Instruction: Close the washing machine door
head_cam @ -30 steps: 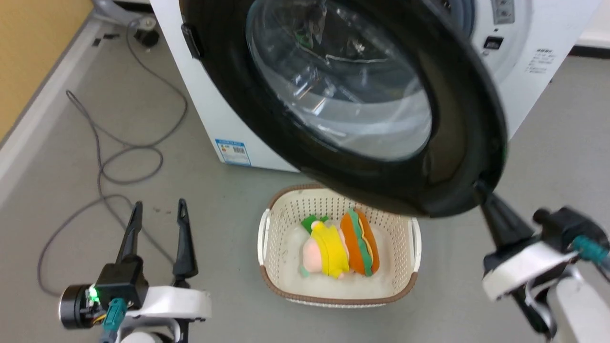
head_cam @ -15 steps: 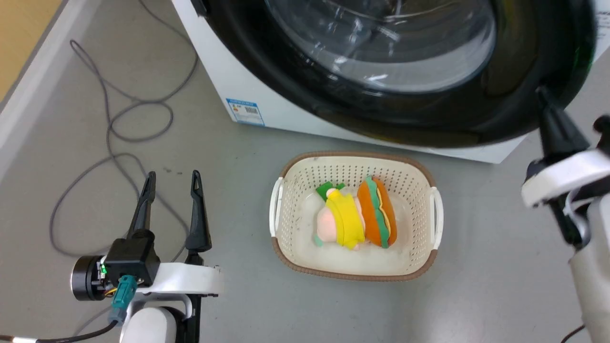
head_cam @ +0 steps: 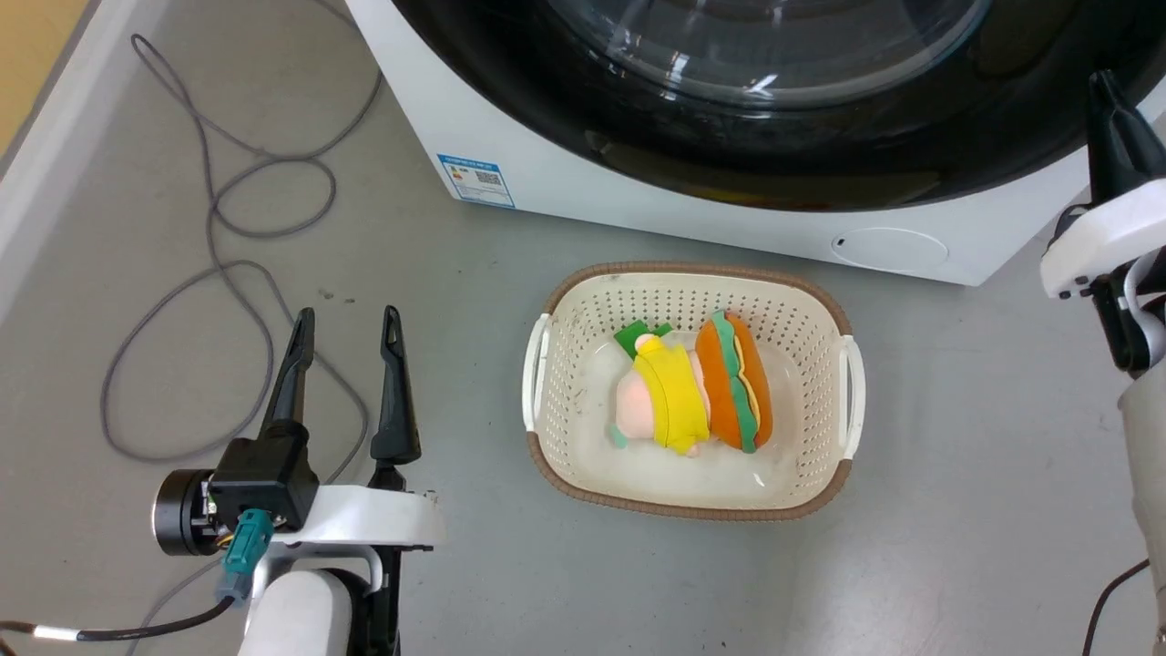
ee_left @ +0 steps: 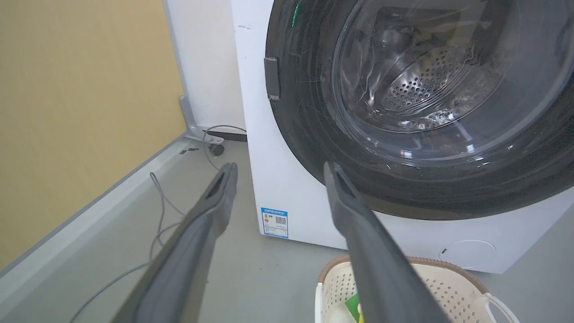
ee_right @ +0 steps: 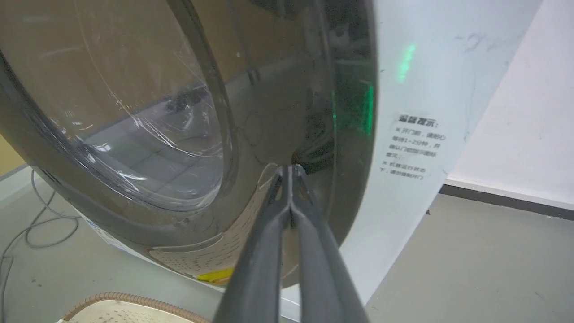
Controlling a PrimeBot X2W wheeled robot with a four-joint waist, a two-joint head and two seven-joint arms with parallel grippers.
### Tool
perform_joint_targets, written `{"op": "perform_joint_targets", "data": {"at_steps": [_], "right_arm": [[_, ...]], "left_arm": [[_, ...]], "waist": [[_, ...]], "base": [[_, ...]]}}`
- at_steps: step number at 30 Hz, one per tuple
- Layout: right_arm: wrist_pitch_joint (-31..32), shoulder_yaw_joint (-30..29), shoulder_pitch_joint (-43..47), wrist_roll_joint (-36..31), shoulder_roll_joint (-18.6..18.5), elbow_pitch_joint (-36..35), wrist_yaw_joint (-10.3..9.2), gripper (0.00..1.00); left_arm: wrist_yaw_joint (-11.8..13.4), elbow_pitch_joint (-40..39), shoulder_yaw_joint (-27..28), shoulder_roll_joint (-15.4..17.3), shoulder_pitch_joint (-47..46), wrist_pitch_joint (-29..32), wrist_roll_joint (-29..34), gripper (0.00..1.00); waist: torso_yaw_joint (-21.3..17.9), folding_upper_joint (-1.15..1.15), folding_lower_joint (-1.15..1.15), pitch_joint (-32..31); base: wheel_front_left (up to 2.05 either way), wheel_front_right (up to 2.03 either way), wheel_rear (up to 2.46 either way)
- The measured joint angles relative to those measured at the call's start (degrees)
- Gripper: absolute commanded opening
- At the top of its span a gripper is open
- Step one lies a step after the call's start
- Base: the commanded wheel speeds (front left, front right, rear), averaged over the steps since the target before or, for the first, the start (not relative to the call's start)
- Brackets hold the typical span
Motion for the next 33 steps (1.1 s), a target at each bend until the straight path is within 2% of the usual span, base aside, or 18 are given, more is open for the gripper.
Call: {"op": "perform_joint_targets", "data": {"at_steps": [10,21,22,24,25,26,27,28,33], "right_arm": [[0.0,-2.0,0.1,-1.4,1.0,-0.4,-0.01,0.0],[0.0,-3.0,15.5,0.0,4.9,-24.3,-0.03,0.0],[0.0,-2.6,19.6,-0.3,6.5,-29.5,-0.03,0.0],[0.0,-2.0,22.3,-0.3,7.4,-31.7,-0.03,0.0],[0.0,-1.9,23.7,-0.3,7.9,-32.5,-0.02,0.19],[0.0,-1.8,24.9,-0.3,8.4,-33.0,-0.03,0.44],[0.0,-1.6,26.3,-0.2,8.8,-33.3,-0.03,0.81],[0.0,-1.3,27.7,-0.3,9.0,-33.8,-0.03,1.0],[0.0,-0.2,33.1,1.0,10.4,-35.0,-0.03,1.0]], "left_arm": [[0.3,0.6,0.6,0.0,0.2,0.0,0.1,1.0],[-0.3,1.5,3.2,-0.1,4.4,0.0,2.6,1.0],[-0.6,1.5,3.8,0.0,5.5,0.0,3.1,1.0],[-0.8,1.6,4.0,-0.1,6.1,0.0,3.2,1.0],[-0.9,1.6,4.2,0.0,6.4,0.0,3.3,1.0],[-0.9,1.5,4.2,0.0,6.8,0.0,3.5,1.0],[-1.0,1.5,4.3,-0.1,7.2,0.0,3.5,1.0],[-1.2,1.6,4.3,-0.1,7.6,0.0,3.6,1.0],[-1.3,1.8,4.3,-0.1,9.6,0.0,3.5,1.0]], "waist": [[-0.4,0.0,0.0,-1.6],[-4.8,0.0,-0.01,-9.5],[-6.3,0.0,-0.01,-11.5],[-7.4,0.0,-0.01,-12.7],[-7.9,0.0,-0.01,-13.3],[-8.5,0.0,-0.01,-13.8],[-9.0,0.0,-0.01,-14.4],[-9.5,0.0,-0.01,-14.9],[-11.7,0.0,-0.01,-17.5]], "base": [[0.0,0.0,0.0],[0.0,0.0,0.0],[0.0,0.0,0.0],[0.0,0.0,0.0],[0.0,0.0,0.0],[0.0,0.0,0.0],[0.0,0.0,0.0],[0.0,0.0,0.0],[0.0,0.0,0.0]]}}
